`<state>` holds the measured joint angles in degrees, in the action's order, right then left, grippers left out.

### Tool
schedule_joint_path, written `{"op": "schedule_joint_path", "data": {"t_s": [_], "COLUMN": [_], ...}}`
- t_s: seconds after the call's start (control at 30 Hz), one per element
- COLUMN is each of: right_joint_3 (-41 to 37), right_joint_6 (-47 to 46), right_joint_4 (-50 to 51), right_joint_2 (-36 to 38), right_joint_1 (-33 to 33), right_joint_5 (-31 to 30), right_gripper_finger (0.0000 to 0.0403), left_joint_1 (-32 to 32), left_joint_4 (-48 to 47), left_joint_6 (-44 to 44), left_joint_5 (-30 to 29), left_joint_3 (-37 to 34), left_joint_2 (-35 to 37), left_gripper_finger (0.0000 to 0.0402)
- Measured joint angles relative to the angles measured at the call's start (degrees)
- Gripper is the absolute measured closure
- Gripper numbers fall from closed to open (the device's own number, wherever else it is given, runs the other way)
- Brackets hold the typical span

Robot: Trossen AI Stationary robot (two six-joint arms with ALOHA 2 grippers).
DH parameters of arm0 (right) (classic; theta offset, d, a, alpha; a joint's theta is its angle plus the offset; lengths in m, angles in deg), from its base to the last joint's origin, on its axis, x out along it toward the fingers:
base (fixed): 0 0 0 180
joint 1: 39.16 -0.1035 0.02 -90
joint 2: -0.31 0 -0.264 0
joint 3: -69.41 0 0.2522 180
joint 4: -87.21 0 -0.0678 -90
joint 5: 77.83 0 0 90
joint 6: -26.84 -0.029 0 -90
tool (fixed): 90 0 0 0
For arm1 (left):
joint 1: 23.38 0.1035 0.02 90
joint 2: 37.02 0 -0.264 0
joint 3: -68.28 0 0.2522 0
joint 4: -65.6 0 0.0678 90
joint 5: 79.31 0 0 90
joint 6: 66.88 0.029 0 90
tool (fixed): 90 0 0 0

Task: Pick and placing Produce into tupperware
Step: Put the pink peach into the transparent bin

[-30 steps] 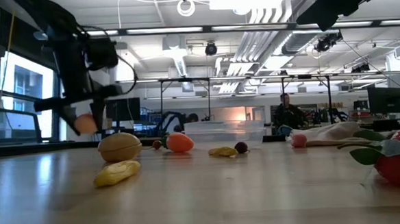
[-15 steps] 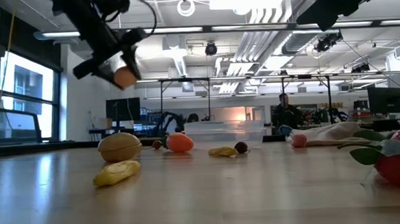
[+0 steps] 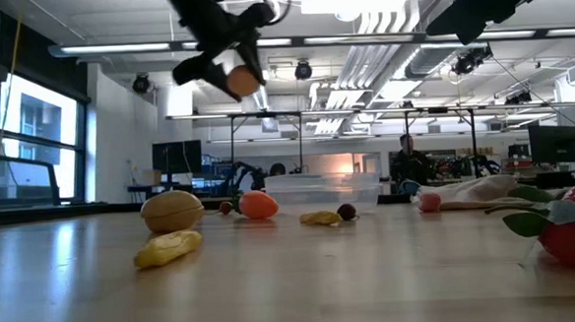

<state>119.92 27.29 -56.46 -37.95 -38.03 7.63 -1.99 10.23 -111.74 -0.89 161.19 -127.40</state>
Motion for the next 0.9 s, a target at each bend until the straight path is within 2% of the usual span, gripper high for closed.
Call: {"op": "schedule_joint_path", "data": {"t_s": [0.23,0.4,0.67,0.9], "right_joint_3": [0.00,0.00,0.00,0.00], "right_joint_6": [0.00,0.00,0.00,0.01], "right_joint_4": [0.02,0.40,0.49,0.50], "right_joint_2": [0.00,-0.02,-0.01,-0.01], "right_joint_1": [0.01,0.01,0.00,0.01], "right_joint_5": [0.00,0.00,0.00,0.00], "right_gripper_finger": [0.0402,0.0402,0.0402,0.0402], "left_joint_1": [-1.26,-1.93,-1.89,-2.30], "left_joint_4": [-10.10,-15.77,-16.12,-15.71], "left_joint_6": [3.75,4.28,4.19,5.60], "left_joint_5": [1.00,2.51,6.22,6.79], "left_joint_3": [19.03,28.33,31.15,31.15], "left_joint_2": [-16.15,-25.92,-33.97,-36.28], "left_gripper_finger": [0.0181,0.0181,0.0181,0.0181]}}
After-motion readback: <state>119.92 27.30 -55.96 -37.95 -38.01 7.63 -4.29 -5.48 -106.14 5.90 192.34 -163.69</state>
